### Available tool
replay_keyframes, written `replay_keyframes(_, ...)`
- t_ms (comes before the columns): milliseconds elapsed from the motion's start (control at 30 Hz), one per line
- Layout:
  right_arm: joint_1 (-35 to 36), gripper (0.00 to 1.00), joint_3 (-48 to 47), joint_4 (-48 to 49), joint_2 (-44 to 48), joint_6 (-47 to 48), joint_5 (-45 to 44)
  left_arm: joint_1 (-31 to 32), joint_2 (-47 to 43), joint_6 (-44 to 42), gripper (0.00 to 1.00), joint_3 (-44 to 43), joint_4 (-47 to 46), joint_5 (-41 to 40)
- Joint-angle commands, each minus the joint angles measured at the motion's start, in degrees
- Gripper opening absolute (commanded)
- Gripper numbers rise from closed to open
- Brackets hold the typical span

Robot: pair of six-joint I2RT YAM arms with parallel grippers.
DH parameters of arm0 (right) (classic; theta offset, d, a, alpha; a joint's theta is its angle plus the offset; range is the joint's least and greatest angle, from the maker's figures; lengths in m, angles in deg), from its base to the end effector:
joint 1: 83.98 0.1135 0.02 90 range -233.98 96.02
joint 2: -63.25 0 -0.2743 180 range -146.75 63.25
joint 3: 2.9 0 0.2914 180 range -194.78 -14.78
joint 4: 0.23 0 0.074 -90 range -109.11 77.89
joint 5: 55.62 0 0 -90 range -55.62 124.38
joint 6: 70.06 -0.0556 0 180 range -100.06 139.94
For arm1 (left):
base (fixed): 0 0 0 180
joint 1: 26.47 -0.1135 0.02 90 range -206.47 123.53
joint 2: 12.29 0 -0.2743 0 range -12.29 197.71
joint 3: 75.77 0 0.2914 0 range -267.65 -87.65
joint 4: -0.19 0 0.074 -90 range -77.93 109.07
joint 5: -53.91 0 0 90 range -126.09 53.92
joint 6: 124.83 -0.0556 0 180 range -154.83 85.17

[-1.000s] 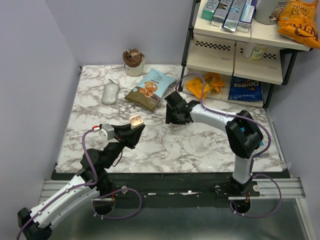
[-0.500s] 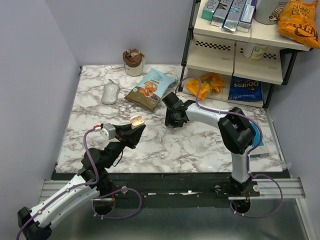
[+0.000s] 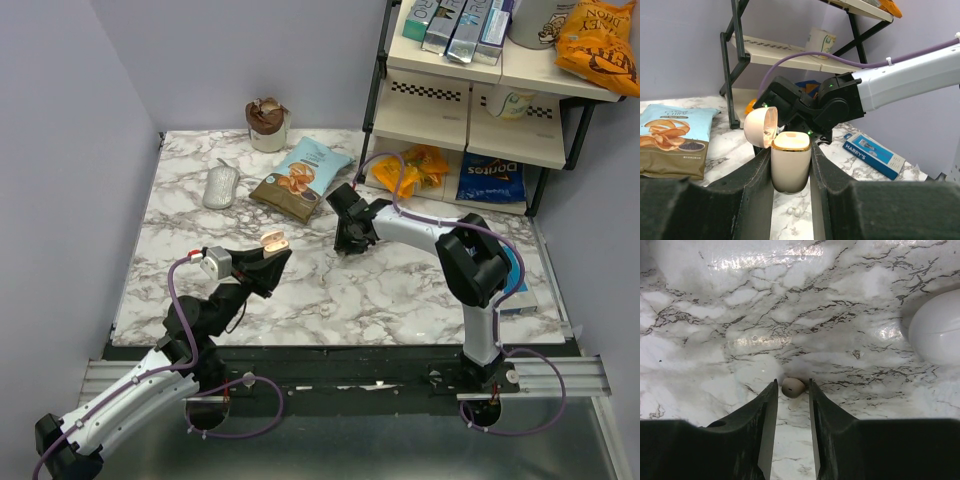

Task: Insert the wireless bluetooth earbuds into the charging case
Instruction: Pick up the earbud from the center of the board.

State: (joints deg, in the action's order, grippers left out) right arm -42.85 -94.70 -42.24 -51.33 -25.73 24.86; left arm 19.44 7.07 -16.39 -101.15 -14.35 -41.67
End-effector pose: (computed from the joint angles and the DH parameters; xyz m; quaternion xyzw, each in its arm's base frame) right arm 0.3508 0.2941 0.1336 0.0566 0.9711 0.0906 0.2137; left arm 0.1236 -0.1199 0.2804 0.0962 0.5621 -0.4137 0.7097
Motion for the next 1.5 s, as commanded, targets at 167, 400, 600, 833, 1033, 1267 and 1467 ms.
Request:
replay_keyframes(167,-0.5,0.32,-1.4,-2.3,-3.8,-1.0,0.5,0.4,0.2,-0.2,0.00,-1.3,0.7,-0.9)
replay_keyframes(400,-0.5,0.17,-0.4,-2.4,-2.8,-0.4,-0.1,0.5,-0.3,-0.3,0.00,-1.2,0.8,-1.1)
replay_keyframes(600,-0.5,0.01,0.5,-2.3,0.1,0.9,-2.2,0.5,0.0,-0.4,0.00,-1.2,0.4,-1.2)
replay_keyframes(833,-0.3,0.01,4.8,0.4,9.3,5.6,-9.1,0.5,0.9,-0.3,0.00,-1.2,-0.2,-1.4)
replay_keyframes(1033,0.9,0.01,9.6,6.0,22.6,12.7,-14.6,0.5,3.4,-0.6,0.00,-1.5,-2.4,-2.0)
replay_keyframes(1267,8.3,0.01,8.0,12.0,37.5,29.1,-24.9,0.5,10.1,-3.4,0.00,-4.4,-7.6,0.0)
replay_keyframes(1467,11.7,0.01,1.8,12.5,44.6,37.7,-25.5,0.5,17.5,-9.2,0.00,-7.8,-19.0,5.1)
